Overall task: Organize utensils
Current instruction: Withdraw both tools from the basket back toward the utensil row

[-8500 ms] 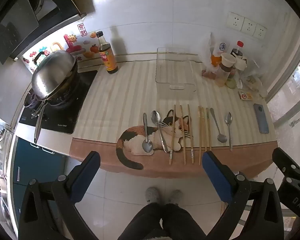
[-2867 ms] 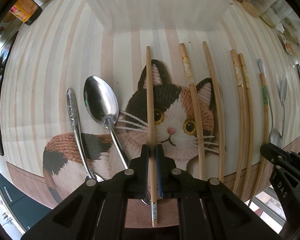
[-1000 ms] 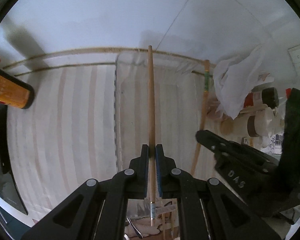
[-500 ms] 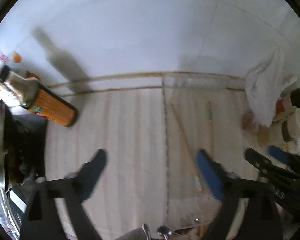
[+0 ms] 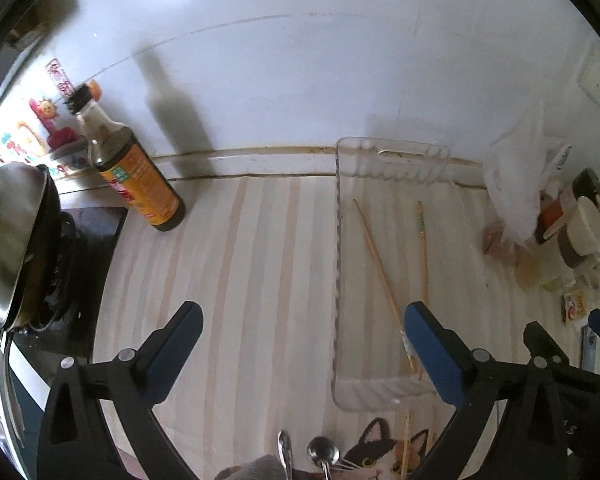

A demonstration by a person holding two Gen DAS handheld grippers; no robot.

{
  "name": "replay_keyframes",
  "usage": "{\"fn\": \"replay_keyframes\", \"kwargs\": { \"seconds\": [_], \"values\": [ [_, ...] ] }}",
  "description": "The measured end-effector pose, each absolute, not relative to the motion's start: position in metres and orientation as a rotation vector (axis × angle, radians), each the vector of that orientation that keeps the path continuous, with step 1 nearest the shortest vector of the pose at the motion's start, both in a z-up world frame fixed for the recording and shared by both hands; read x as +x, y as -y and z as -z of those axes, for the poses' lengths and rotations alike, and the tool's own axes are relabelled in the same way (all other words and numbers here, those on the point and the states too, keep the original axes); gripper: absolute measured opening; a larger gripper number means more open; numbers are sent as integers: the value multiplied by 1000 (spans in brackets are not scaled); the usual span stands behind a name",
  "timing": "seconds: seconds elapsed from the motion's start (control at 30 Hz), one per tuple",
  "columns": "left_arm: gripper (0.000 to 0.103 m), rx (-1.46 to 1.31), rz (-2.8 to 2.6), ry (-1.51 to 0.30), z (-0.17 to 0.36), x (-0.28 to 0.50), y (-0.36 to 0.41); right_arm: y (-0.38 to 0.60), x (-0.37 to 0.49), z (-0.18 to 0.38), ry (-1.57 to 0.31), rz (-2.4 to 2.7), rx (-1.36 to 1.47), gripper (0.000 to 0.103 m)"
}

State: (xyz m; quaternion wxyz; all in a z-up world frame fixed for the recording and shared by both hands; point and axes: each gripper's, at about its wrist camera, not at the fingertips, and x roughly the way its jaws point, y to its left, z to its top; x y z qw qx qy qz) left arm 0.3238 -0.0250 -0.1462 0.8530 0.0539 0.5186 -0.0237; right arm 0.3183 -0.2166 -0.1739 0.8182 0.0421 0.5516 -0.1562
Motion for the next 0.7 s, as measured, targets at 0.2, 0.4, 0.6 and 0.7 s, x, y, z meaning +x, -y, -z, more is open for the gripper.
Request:
{"fn": "replay_keyframes", "kwargs": {
  "seconds": [0.2, 0.4, 0.6, 0.7],
  "values": [
    [103, 96, 61, -1020, 118, 288, 29, 221, 277, 135, -1077, 326, 95, 102],
    [103, 85, 88, -972, 89, 253, 33, 220, 241, 96, -981, 319, 86, 102],
    [103, 90, 87, -935, 70, 228, 33, 230, 210, 71, -937, 302, 155, 102],
    [103, 98, 74, -945, 73, 220, 32, 236, 200, 74, -955, 295, 197, 102]
  ]
}}
